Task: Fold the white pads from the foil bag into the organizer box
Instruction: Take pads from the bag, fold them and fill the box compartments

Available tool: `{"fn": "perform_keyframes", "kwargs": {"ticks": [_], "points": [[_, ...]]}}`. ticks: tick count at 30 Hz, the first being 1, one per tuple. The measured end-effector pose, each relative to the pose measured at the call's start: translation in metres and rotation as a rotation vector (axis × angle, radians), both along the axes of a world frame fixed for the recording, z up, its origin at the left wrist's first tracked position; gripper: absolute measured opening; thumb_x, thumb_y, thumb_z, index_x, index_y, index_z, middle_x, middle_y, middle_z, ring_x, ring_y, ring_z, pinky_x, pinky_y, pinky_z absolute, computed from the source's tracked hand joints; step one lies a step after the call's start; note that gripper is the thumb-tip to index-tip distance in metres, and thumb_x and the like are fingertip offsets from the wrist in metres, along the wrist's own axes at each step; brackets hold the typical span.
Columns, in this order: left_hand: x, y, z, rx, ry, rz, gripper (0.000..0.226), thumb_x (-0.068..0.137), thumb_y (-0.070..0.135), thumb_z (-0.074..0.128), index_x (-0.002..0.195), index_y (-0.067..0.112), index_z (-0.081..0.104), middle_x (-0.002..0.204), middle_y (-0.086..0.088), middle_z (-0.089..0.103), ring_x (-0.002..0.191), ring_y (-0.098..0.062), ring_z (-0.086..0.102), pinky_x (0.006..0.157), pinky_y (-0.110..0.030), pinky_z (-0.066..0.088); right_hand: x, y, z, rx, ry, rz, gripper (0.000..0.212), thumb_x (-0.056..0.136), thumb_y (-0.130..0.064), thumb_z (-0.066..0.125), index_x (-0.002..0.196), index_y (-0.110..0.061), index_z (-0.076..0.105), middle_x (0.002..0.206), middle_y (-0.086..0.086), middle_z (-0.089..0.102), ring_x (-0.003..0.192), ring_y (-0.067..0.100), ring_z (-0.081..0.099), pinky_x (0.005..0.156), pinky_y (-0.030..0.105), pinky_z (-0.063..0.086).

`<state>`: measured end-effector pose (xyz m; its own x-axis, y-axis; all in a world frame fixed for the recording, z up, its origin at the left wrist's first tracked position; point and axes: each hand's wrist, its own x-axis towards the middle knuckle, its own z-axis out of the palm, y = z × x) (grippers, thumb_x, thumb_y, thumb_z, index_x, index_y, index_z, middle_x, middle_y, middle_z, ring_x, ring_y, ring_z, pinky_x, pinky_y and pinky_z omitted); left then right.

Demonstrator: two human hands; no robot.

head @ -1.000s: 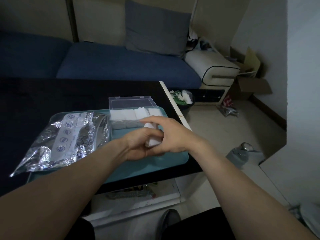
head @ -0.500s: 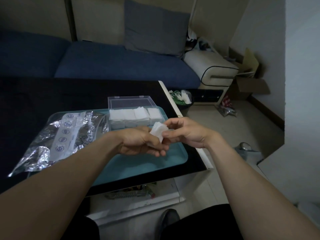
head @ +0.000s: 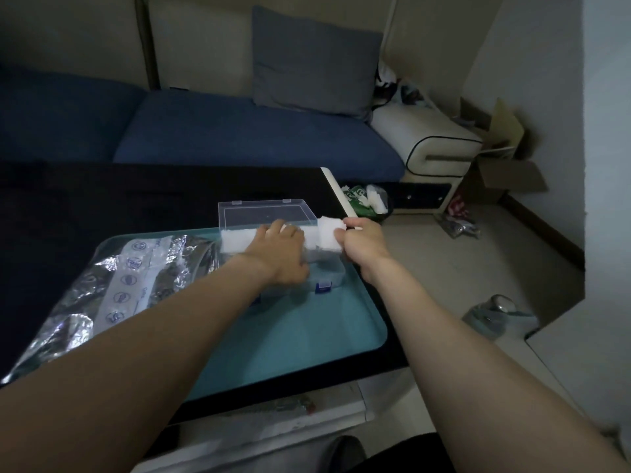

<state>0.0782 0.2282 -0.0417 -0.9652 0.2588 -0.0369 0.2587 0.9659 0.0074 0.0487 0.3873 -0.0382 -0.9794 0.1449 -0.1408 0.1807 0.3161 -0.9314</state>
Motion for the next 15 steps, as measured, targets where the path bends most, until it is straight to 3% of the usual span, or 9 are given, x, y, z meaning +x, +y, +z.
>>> {"fn": "perform_keyframes", "kwargs": {"ticks": [2,5,7,9,12,15], "points": [[-0.010,-0.002,-0.004,-0.053,-0.076,-0.015,0.064,0.093,0.051,0.045,0.145,0.015,0.038,0.152,-0.009,0.036,0.141,-0.029,0.027,0.116,-0.049,0.018,0.002,-0.006,-0.002,0.119,-0.001,0.014,0.044,0.084,-0.009,0.063,0.128,-0.010,0.063,0.128,0.009,0.065,0.117,0.028,0.062,0.103,0.042,0.050],[-0.019,-0.002,-0.001,0.014,-0.117,-0.030,0.054,0.092,0.051,0.046,0.134,0.017,0.051,0.145,-0.009,0.044,0.137,-0.028,0.032,0.117,-0.049,0.017,0.001,-0.009,0.001,0.240,0.041,0.015,0.037,0.086,-0.011,0.063,0.122,-0.010,0.062,0.122,0.010,0.067,0.116,0.027,0.061,0.104,0.039,0.048],[-0.019,-0.010,0.009,0.152,-0.045,-0.030,0.047,0.090,0.045,0.052,0.129,0.018,0.055,0.139,-0.010,0.050,0.133,-0.027,0.036,0.114,-0.046,0.022,0.000,-0.010,0.003,0.279,0.049,0.051,0.028,0.084,-0.011,0.065,0.112,-0.008,0.062,0.112,0.016,0.069,0.108,0.031,0.063,0.099,0.043,0.051],[-0.012,-0.024,0.023,0.213,0.076,-0.002,0.048,0.088,0.034,0.056,0.133,0.018,0.053,0.137,-0.009,0.050,0.129,-0.027,0.037,0.108,-0.043,0.028,0.002,-0.013,0.008,0.279,0.037,0.113,0.025,0.081,-0.017,0.070,0.104,-0.017,0.061,0.110,0.012,0.070,0.105,0.031,0.066,0.096,0.046,0.054],[0.007,-0.048,0.037,0.118,0.193,0.089,0.041,0.087,0.024,0.054,0.127,0.016,0.058,0.127,-0.010,0.053,0.120,-0.028,0.043,0.100,-0.042,0.036,0.009,-0.023,0.009,0.227,0.018,0.198,0.028,0.078,-0.023,0.078,0.095,-0.024,0.056,0.110,0.015,0.069,0.093,0.030,0.069,0.090,0.048,0.058],[0.027,-0.068,0.039,0.019,0.159,0.235,0.042,0.087,0.029,0.057,0.126,0.011,0.055,0.121,-0.014,0.051,0.112,-0.031,0.049,0.091,-0.040,0.042,0.022,-0.048,0.004,0.208,0.010,0.287,0.028,0.081,-0.022,0.079,0.086,-0.027,0.052,0.104,0.014,0.071,0.083,0.026,0.069,0.090,0.046,0.058]]}}
